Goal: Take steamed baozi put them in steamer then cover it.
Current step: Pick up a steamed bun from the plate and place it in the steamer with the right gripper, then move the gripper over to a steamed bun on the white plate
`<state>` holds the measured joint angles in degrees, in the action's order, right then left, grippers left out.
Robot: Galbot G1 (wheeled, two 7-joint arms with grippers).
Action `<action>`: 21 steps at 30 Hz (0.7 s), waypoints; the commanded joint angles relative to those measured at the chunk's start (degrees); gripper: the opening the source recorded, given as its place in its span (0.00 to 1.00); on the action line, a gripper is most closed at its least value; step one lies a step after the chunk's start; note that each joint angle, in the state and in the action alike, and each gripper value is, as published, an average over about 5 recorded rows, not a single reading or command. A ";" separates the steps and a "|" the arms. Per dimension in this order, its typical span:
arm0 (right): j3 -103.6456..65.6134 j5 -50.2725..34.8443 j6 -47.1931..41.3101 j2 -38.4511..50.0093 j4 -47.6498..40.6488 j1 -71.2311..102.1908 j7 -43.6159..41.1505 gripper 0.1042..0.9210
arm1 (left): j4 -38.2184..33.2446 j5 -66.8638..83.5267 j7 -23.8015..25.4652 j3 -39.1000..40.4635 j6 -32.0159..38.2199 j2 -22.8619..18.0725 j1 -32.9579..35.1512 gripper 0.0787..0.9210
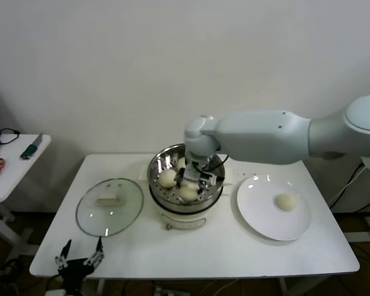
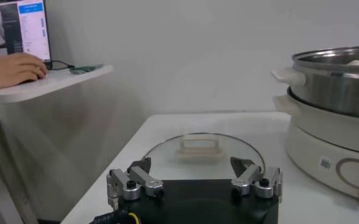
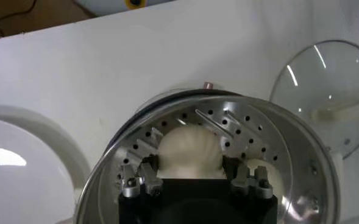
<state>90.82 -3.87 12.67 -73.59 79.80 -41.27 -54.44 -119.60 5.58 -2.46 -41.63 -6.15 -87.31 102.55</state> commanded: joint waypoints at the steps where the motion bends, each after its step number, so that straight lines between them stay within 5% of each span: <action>1: -0.15 2.82 -0.28 -1.70 -1.50 5.15 1.62 0.71 | -0.02 0.06 -0.01 0.01 -0.02 -0.04 -0.05 0.88; 21: -0.62 -4.46 3.50 0.16 -3.87 -2.98 -0.40 0.88 | -0.76 0.02 0.04 0.27 -0.15 -0.37 0.00 0.88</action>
<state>90.16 -3.92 13.96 -74.45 76.97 -39.31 -52.80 -120.33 5.63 -2.47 -41.48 -6.19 -87.57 102.57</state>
